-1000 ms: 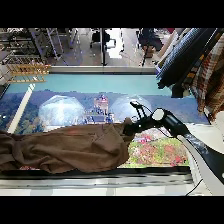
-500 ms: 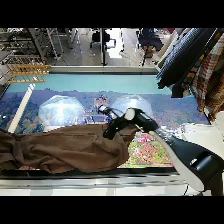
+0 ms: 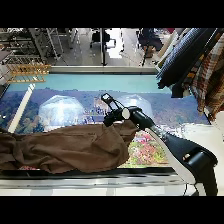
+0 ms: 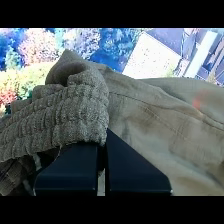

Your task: Fold the clothes and pants, and hang the long-sleeved shirts on hangers.

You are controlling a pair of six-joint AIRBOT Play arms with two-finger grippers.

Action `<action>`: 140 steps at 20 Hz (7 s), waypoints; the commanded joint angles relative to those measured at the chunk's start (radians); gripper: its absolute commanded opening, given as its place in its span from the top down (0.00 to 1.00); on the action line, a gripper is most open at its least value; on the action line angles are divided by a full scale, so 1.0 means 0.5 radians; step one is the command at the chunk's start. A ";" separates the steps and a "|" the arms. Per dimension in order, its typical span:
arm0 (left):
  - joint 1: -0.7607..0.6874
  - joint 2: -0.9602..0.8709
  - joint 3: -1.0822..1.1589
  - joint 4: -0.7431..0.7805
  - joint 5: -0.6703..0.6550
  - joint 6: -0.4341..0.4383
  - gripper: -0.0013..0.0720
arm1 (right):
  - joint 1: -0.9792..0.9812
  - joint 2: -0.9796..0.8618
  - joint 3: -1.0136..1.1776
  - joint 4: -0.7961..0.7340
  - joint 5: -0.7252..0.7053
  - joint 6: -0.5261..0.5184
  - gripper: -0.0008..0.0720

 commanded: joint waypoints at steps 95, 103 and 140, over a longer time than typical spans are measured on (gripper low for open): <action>0.190 0.478 -0.821 -1.144 -1.287 0.438 0.98 | -1.073 1.229 -0.389 -0.290 0.394 0.828 0.97; -0.347 -0.584 0.111 -1.144 -1.705 -0.085 0.98 | -1.073 -0.153 0.577 -0.276 -0.257 1.136 0.97; 0.230 -0.500 -0.581 -0.568 -0.735 0.127 0.97 | 0.603 -0.816 0.623 1.332 0.070 1.067 0.85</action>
